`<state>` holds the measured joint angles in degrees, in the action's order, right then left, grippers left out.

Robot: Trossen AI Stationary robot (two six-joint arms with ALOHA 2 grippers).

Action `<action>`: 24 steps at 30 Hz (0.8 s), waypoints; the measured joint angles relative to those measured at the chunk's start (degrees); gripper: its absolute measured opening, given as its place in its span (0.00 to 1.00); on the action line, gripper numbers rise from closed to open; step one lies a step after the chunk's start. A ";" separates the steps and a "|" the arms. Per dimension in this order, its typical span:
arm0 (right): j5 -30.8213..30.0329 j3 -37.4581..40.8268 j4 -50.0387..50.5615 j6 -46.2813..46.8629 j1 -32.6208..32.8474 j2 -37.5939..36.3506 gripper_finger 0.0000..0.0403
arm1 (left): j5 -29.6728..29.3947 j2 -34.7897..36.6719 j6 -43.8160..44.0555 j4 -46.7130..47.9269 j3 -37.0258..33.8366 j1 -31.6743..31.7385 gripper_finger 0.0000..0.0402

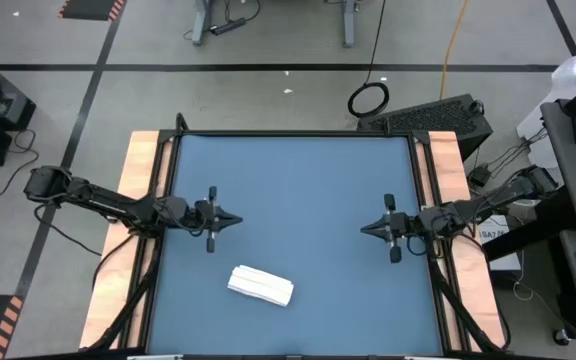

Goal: Roll towel
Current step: Return to Home Position

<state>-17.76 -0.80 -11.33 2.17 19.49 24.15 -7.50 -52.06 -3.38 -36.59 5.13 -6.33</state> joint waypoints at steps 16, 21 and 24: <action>-0.66 -0.01 1.16 -1.65 0.00 -2.48 0.03 | 1.46 7.38 4.43 1.12 -4.72 -0.02 0.01; -3.34 -0.02 1.67 -2.18 0.00 -2.95 0.03 | 1.05 11.60 3.68 7.47 -4.73 0.00 0.01; -3.23 -0.02 2.50 -2.97 0.00 -4.79 0.03 | 1.02 14.70 4.39 11.73 -4.74 0.00 0.01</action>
<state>-20.99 -0.82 -8.83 -0.80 19.49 19.36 -6.48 -37.36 1.02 -24.86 0.38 -6.33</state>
